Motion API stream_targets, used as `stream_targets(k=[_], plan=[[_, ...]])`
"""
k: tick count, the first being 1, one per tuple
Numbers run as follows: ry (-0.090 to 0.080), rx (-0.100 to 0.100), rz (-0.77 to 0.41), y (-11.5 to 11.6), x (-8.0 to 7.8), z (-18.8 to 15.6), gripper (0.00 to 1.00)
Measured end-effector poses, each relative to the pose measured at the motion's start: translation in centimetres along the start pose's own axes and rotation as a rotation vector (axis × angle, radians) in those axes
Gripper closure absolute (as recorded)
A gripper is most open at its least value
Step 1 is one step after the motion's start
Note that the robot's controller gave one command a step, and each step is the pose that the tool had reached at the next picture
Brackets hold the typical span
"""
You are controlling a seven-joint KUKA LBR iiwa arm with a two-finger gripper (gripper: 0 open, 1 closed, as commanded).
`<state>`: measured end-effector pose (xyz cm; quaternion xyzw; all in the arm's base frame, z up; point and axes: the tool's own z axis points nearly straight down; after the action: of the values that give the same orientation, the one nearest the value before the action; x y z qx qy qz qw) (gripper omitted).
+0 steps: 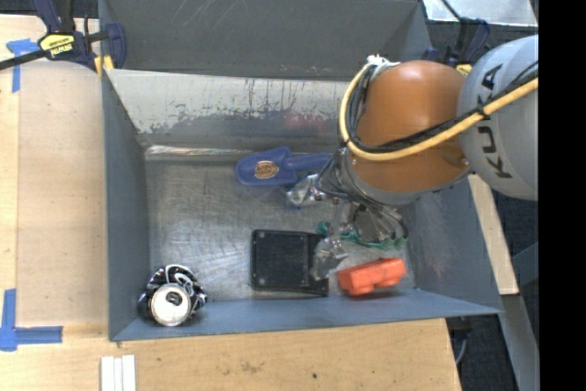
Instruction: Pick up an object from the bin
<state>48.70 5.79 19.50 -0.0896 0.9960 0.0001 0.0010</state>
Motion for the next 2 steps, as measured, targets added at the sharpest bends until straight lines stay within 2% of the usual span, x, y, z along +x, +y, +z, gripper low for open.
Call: stream_targets(k=[1,2], plan=[[-0.007,0.001,-0.064,1.4,-1.1,4.8,0.00],[-0.016,0.000,-0.093,1.8,-0.6,12.0,0.00]])
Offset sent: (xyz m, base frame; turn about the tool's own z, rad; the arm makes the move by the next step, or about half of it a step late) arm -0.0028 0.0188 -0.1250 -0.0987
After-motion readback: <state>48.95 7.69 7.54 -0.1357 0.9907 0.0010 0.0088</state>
